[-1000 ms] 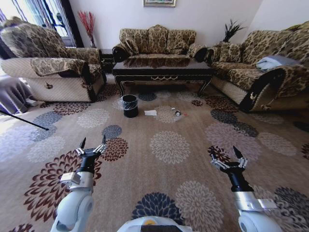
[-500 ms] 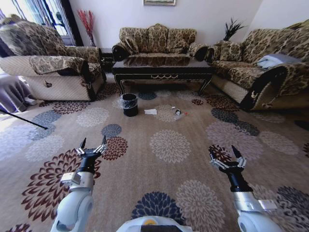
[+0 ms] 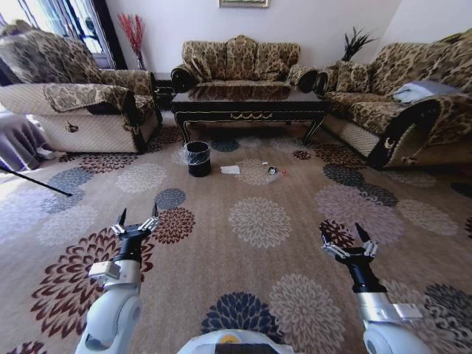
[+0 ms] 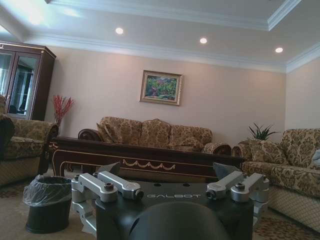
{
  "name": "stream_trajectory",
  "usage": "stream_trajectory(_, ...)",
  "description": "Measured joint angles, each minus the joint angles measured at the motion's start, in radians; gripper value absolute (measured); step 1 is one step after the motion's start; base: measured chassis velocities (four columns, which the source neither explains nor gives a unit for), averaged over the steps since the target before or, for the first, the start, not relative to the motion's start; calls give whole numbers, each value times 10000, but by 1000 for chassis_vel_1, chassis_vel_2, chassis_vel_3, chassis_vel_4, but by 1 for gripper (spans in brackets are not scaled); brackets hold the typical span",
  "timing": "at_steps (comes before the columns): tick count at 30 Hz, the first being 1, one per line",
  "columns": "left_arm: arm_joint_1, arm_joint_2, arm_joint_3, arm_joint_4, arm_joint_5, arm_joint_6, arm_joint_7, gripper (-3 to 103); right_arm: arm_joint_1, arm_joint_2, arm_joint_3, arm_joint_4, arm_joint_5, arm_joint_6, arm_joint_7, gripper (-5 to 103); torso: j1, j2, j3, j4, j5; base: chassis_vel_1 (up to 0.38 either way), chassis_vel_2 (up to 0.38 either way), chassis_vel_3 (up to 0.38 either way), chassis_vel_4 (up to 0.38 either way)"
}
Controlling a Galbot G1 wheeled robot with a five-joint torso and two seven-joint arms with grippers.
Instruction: Move to the front of the table and pick up the trash from the floor, then place it into the trash bin.
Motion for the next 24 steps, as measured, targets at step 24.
stream_trajectory(24, -77, 1192, -74, 363, -364, -1043, 2980, 100, 145, 137, -175, -122, -108, 114, 22, 100, 10, 64, 57, 2, 3, -225, 212, 225, -211)
